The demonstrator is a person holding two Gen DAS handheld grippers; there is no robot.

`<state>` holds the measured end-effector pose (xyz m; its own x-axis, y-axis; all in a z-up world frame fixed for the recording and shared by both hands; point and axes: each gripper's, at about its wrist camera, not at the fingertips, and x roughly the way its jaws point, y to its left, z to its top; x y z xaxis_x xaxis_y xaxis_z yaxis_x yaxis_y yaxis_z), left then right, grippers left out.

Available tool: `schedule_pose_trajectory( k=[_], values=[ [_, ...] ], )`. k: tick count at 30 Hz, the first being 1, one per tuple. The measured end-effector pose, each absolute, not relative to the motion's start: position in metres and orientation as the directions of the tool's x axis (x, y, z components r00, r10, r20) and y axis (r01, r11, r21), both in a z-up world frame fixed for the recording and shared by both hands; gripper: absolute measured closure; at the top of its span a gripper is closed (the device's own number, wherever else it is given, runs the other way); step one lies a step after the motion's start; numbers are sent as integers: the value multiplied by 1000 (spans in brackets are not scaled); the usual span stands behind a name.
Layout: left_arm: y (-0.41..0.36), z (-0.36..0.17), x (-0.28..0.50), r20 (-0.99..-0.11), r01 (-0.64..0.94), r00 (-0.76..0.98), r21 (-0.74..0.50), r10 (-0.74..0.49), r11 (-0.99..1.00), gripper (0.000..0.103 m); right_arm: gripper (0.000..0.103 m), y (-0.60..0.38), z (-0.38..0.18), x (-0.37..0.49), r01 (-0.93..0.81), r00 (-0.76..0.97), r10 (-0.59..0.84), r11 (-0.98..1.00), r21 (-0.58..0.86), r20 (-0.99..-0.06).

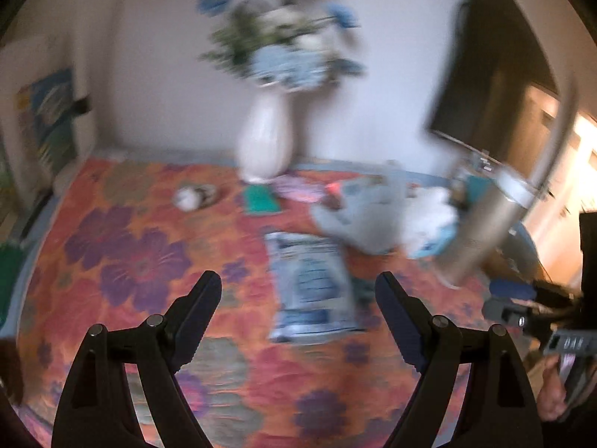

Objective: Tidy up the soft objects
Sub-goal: 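Return both open grippers to the bedspread, then grasp the white slipper with the left gripper while the right grasps the green pouch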

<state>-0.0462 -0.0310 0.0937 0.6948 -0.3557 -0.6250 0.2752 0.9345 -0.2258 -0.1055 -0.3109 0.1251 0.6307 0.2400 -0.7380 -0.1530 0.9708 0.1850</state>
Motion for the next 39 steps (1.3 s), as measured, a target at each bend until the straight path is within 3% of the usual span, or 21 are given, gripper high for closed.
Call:
schedule_pose_trajectory(
  k=[4, 8, 12, 18, 24, 27, 31, 36, 39],
  values=[
    [-3, 71, -29, -653, 181, 705, -211, -276, 961, 20, 41, -285, 105, -86, -185, 630, 264, 964, 189, -730],
    [11, 44, -15, -682, 96, 710, -155, -177, 983, 20, 41, -275, 87, -70, -149, 706, 190, 982, 119, -682],
    [19, 19, -6, -729, 61, 660, -189, -181, 980, 20, 41, -276, 61, -52, -98, 681, 164, 986, 133, -713],
    [23, 19, -2, -730, 56, 649, -234, -213, 971, 20, 41, -276, 53, -47, -88, 666, 145, 989, 116, -732],
    [24, 35, 14, -839, 17, 522, -171, -155, 985, 20, 41, -263, 68, -39, -127, 586, 207, 978, 164, -783],
    [28, 60, 31, -817, 36, 545, -200, -187, 979, 20, 39, -241, 93, -30, -179, 577, 230, 972, 154, -783],
    [24, 75, 76, -779, 70, 599, -179, -185, 981, 20, 28, -208, 112, 7, -165, 556, 204, 977, 133, -806],
    [8, 56, 125, -713, 188, 668, -114, -212, 976, 20, 28, -194, 104, 69, -127, 539, 256, 966, 223, -802],
    [0, 31, 150, -746, 218, 632, -92, -212, 972, 20, 28, -186, 89, 100, -107, 531, 235, 972, 211, -814]
  ],
)
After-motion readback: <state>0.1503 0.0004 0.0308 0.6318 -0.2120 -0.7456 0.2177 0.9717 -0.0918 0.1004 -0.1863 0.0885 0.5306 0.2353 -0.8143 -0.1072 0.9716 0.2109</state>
